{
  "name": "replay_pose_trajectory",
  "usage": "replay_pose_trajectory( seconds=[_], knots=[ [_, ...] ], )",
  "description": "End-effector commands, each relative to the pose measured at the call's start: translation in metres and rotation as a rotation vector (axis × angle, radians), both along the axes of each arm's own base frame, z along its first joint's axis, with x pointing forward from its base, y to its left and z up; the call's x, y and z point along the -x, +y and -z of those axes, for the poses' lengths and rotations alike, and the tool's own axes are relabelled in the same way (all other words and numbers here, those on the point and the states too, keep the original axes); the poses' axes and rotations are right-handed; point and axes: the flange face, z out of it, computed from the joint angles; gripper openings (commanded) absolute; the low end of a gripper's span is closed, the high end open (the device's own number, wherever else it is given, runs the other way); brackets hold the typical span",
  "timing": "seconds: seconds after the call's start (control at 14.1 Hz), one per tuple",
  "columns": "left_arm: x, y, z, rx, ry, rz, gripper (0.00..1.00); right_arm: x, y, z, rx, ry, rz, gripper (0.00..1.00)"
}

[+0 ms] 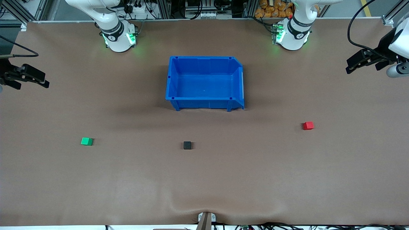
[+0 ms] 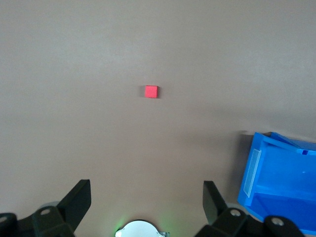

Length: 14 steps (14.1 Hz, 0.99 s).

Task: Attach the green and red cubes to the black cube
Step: 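Move the right gripper toward the green cube while the left gripper reaches out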

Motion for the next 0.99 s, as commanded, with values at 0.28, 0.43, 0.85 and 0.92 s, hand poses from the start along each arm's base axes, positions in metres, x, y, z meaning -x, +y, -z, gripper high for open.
replay_pose_trajectory(
  seconds=[0.28, 0.43, 0.85, 0.92],
  knots=[
    [0.000, 0.001, -0.011, -0.018, -0.011, 0.017, 1.00, -0.001, -0.004, -0.004, -0.003, -0.006, 0.015, 1.00],
    [-0.001, 0.003, -0.012, -0.020, -0.012, 0.013, 1.00, -0.001, -0.004, -0.005, -0.003, -0.007, 0.016, 1.00],
    [-0.002, 0.001, -0.004, -0.020, 0.009, 0.017, 1.00, -0.030, -0.009, 0.043, 0.013, 0.047, 0.022, 1.00],
    [-0.001, -0.001, -0.003, -0.020, 0.015, 0.014, 1.00, -0.041, -0.010, 0.059, 0.017, 0.050, 0.023, 1.00]
  ],
)
